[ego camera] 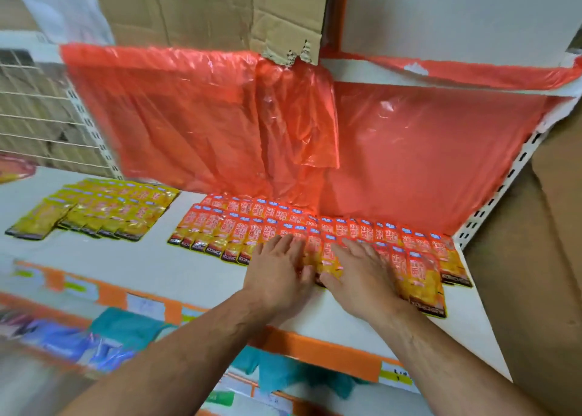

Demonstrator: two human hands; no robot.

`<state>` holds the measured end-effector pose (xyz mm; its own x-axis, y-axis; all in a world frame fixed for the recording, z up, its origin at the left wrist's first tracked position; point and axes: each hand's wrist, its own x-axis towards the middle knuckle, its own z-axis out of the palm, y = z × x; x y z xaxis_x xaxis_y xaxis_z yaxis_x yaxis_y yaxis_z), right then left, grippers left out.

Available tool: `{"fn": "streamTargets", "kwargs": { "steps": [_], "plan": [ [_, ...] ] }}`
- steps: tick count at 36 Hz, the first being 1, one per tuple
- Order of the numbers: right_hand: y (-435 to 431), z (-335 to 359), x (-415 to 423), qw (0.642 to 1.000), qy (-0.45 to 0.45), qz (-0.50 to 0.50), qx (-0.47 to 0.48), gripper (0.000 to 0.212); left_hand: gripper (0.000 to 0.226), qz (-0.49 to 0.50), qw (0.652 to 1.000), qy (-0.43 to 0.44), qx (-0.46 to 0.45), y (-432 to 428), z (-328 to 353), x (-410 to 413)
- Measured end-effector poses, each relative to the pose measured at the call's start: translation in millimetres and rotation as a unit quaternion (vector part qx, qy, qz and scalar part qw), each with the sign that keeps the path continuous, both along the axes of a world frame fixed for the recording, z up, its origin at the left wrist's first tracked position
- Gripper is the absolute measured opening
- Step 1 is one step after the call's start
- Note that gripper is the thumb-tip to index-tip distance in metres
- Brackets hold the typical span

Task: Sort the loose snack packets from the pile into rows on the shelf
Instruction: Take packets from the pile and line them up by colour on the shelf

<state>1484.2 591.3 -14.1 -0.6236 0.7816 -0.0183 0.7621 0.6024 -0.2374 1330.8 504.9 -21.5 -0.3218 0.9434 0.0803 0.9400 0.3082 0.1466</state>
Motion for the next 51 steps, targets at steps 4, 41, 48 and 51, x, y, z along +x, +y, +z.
{"fn": "streamTargets", "kwargs": {
  "steps": [4,41,48,51],
  "plan": [
    [-17.8,6.7,-33.7,0.999,-0.002,0.032,-0.012,0.068,0.068,0.036,0.999,-0.012,0.003,-26.1,2.9,-28.7],
    [-293.1,13.1,-546.8,0.943,-0.04,0.33,0.024,0.065,0.076,0.294,0.952,-0.029,0.075,-372.1,-7.3,-469.0],
    [-289.8,10.3,-645.1,0.929,-0.031,0.367,0.023,0.067,0.056,0.317,0.944,-0.012,0.095,-370.6,-0.6,-549.7],
    [-285.4,10.3,-689.6,0.926,-0.029,0.376,0.012,0.067,0.063,0.331,0.942,-0.021,0.062,-368.2,-2.5,-593.9]
  ]
}}
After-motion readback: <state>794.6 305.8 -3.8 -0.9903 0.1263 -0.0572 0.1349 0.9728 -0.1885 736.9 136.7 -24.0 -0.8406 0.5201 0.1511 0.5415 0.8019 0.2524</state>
